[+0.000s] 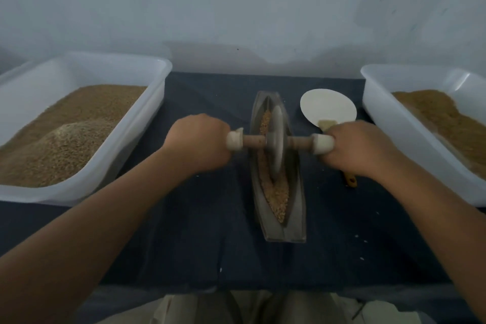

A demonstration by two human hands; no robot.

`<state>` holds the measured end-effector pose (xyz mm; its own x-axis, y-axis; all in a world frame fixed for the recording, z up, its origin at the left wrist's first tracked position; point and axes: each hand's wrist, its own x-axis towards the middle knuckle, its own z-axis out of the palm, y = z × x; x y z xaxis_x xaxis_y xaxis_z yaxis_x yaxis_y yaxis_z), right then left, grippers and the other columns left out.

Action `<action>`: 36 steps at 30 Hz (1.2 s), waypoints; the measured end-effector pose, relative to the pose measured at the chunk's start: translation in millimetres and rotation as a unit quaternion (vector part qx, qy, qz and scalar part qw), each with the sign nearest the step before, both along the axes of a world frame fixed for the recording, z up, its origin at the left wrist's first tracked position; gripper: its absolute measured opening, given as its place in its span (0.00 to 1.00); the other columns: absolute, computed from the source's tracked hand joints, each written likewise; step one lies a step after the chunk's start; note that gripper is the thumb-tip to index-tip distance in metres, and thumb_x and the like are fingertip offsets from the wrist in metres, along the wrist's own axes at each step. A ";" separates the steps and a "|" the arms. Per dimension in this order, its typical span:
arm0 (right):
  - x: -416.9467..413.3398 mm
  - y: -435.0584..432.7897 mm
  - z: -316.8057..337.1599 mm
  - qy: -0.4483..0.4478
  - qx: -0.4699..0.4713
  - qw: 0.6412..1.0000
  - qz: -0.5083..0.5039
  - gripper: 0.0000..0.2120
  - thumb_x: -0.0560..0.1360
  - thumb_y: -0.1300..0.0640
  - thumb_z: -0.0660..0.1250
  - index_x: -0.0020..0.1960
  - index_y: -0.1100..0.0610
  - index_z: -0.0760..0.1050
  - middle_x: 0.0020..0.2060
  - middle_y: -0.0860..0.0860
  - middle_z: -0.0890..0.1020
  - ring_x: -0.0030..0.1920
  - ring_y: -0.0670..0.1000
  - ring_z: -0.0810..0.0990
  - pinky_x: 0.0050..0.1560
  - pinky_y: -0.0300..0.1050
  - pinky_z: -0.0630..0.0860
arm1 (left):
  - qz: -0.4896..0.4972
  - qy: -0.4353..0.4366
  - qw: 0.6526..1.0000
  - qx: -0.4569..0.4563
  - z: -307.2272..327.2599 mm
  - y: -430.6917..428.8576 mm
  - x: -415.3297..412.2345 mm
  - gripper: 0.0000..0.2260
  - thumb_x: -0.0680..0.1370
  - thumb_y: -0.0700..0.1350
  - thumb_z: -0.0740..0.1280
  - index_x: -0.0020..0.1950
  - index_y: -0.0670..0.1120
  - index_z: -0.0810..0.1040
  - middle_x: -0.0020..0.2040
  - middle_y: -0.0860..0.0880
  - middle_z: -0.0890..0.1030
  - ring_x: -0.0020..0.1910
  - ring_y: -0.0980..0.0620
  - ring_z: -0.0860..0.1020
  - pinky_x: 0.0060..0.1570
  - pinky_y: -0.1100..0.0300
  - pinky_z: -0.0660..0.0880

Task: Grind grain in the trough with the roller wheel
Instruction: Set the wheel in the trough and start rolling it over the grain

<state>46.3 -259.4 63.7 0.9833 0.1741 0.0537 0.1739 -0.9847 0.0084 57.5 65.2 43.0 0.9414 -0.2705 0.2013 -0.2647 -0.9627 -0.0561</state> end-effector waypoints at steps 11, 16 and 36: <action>-7.8 -12.3 4.8 0.126 0.018 0.992 0.004 0.11 0.66 0.40 0.69 0.39 0.47 0.77 0.33 0.46 0.81 0.34 0.44 0.79 0.32 0.44 0.72 | -0.035 -0.023 0.998 0.036 11.1 -3.7 -9.6 0.13 0.73 0.55 0.68 0.32 0.53 0.70 0.29 0.55 0.73 0.27 0.55 0.70 0.28 0.60 0.63; -18.8 -13.7 7.0 0.139 0.035 0.989 0.024 0.15 0.62 0.35 0.66 0.39 0.45 0.78 0.33 0.46 0.81 0.34 0.44 0.80 0.36 0.48 0.79 | -0.036 -0.031 0.999 0.024 3.4 3.2 -26.4 0.14 0.71 0.58 0.66 0.30 0.54 0.70 0.25 0.56 0.71 0.23 0.56 0.70 0.25 0.63 0.60; 12.7 3.1 4.6 -0.020 -0.014 1.000 0.005 0.13 0.69 0.40 0.66 0.34 0.47 0.75 0.30 0.46 0.78 0.32 0.47 0.76 0.30 0.44 0.70 | 0.014 0.008 1.000 -0.015 -5.0 1.8 1.9 0.14 0.73 0.60 0.63 0.34 0.53 0.73 0.30 0.55 0.75 0.28 0.54 0.74 0.27 0.60 0.65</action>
<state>59.0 -256.3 68.3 0.9785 0.1866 0.0873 0.1834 -0.9821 0.0438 59.4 67.0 38.0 0.9515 -0.2387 0.1940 -0.2388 -0.9708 -0.0233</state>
